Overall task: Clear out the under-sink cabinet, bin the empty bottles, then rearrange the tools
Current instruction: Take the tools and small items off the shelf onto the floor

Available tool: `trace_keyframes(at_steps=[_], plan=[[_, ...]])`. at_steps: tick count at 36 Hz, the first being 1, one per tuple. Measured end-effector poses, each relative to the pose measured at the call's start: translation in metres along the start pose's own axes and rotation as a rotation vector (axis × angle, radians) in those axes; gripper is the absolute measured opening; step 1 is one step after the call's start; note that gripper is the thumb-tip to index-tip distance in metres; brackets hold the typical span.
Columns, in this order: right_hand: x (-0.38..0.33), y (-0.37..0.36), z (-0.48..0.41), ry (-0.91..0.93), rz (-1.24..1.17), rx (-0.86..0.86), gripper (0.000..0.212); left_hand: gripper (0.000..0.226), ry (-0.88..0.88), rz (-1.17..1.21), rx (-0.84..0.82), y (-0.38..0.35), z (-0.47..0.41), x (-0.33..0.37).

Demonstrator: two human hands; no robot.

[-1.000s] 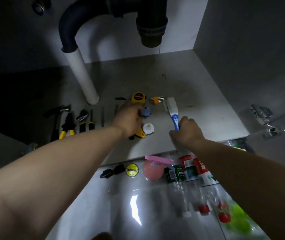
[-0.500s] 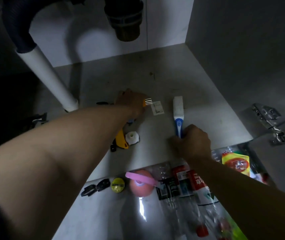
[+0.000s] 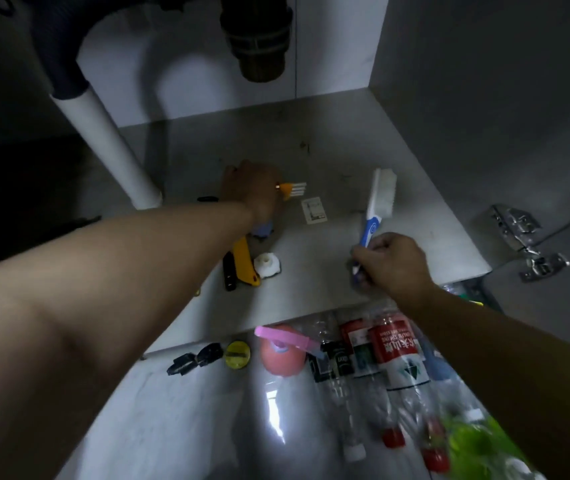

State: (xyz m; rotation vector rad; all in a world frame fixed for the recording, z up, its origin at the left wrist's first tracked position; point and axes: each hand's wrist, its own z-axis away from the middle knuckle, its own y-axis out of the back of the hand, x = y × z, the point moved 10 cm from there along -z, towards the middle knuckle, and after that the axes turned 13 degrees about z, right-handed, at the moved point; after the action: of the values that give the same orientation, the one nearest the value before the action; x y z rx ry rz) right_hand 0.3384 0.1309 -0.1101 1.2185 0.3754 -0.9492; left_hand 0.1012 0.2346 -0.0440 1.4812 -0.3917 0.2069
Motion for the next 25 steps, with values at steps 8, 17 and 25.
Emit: trace_keyframes(at_steps=[8,17,25], plan=[[-0.076,-0.002,0.059,0.105,-0.03,-0.207,0.016,0.011,0.051,0.417,0.02,0.093,0.089,-0.027],[-0.108,-0.048,0.175,0.359,0.361,-0.459,0.025,0.003,0.273,0.853,-0.03,0.083,0.227,-0.08],[0.001,-0.087,0.254,0.302,0.793,-0.619,0.025,0.005,0.468,0.994,-0.209,-0.013,0.309,-0.122]])
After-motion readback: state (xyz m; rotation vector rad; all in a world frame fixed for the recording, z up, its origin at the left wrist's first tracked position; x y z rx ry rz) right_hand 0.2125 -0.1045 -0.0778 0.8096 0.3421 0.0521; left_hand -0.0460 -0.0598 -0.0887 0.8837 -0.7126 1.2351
